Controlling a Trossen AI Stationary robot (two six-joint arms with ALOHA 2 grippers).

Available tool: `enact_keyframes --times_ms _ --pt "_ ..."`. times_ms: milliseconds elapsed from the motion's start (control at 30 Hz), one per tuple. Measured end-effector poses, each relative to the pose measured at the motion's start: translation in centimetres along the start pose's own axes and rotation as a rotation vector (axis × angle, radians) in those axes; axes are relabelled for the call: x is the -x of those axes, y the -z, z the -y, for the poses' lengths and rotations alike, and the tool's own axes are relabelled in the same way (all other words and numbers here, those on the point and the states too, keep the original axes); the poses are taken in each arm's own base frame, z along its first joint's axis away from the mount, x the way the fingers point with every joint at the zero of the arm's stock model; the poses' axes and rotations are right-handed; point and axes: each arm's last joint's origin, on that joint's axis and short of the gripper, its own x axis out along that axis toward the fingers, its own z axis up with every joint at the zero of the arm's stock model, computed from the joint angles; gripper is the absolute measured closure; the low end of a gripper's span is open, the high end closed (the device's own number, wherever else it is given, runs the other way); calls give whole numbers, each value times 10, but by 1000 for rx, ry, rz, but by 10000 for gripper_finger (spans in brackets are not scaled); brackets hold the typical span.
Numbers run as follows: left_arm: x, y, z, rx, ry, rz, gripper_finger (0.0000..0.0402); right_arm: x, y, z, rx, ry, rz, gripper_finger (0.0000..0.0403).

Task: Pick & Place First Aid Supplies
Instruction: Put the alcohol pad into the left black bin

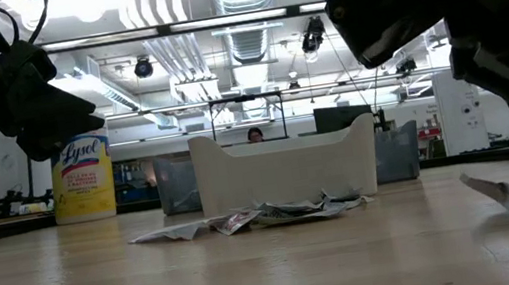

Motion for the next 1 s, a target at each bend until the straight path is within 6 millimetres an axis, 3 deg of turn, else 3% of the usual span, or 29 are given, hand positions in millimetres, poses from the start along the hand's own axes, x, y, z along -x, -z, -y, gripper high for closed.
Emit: enact_keyframes --times_ms 433,1000 --pt "0 0 0 0 0 0 275 3 -1 0 -4 -22 11 390" --pt "0 0 0 1 1 2 275 19 -13 -5 -8 -169 86 395"
